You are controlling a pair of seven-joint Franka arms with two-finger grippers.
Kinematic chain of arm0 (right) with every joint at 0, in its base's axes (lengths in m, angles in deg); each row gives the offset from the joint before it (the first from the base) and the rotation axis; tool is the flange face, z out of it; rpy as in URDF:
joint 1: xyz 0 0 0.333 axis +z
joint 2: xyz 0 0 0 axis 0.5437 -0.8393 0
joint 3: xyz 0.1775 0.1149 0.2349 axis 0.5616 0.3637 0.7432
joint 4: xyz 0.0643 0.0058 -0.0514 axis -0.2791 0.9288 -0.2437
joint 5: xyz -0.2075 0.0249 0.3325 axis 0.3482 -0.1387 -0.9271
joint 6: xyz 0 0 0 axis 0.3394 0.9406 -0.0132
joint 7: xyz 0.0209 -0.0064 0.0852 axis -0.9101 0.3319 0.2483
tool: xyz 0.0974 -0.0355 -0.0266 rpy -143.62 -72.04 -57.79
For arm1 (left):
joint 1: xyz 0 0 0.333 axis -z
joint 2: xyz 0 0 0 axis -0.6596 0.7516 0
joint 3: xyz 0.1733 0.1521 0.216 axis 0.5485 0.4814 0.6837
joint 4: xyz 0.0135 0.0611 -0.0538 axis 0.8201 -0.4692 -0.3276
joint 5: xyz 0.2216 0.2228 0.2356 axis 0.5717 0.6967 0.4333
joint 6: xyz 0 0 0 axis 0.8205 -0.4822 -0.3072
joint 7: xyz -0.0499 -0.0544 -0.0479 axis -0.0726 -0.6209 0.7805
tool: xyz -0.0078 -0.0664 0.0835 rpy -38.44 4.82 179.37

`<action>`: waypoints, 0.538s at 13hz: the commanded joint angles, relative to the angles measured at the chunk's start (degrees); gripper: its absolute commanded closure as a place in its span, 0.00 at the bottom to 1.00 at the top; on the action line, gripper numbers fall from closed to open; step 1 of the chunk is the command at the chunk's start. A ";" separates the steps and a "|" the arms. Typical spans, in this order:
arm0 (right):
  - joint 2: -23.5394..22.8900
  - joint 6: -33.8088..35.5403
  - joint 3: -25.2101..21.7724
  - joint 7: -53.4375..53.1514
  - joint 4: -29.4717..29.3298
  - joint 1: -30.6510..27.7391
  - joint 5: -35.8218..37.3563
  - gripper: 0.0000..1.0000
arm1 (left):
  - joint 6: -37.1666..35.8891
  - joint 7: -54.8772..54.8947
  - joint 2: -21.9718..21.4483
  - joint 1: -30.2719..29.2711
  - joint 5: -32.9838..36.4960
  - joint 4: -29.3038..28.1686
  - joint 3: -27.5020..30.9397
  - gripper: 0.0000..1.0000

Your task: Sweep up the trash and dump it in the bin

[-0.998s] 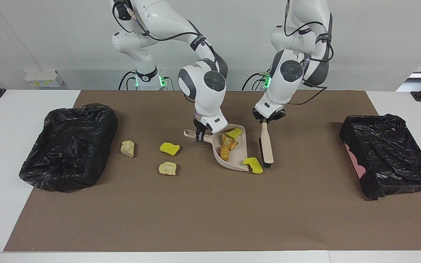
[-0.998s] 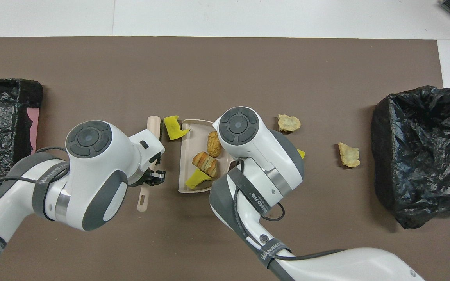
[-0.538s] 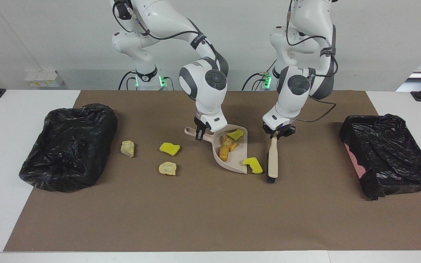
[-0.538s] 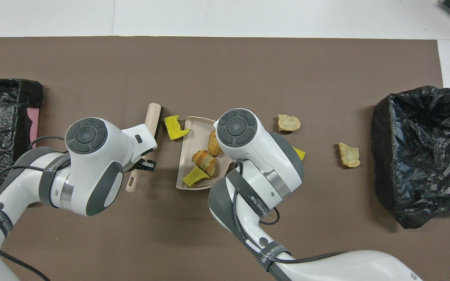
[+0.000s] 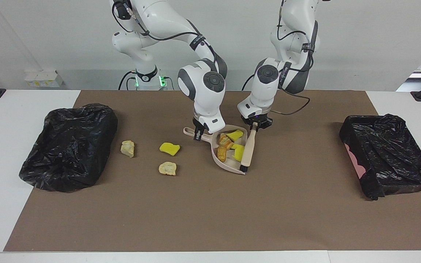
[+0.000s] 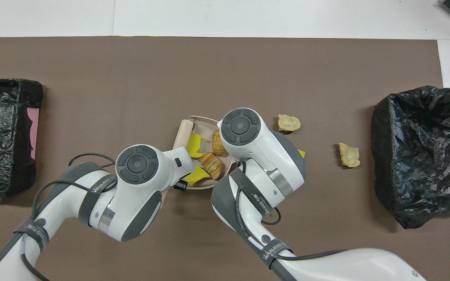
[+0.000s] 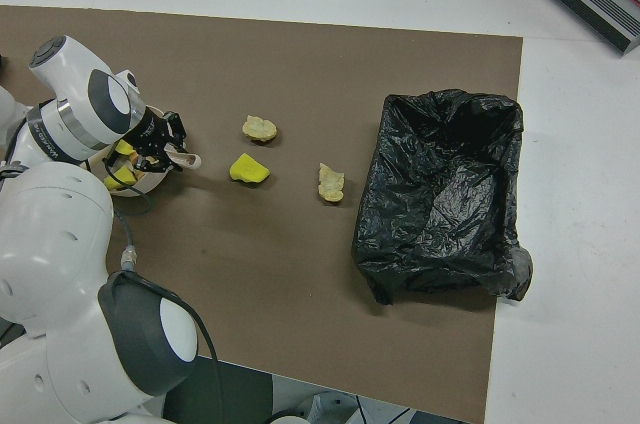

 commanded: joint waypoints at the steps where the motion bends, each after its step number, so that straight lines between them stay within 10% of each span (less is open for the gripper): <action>1: 1.43 -1.40 0.29 -0.63 1.99 -1.50 -0.63 1.00 | 1.68 -5.45 -0.72 -0.45 -0.20 -0.23 0.99 1.00; 7: 0.99 -5.62 0.29 6.67 1.20 -4.04 -0.63 1.00 | 0.88 -16.44 0.34 -3.01 -0.29 1.10 1.17 1.00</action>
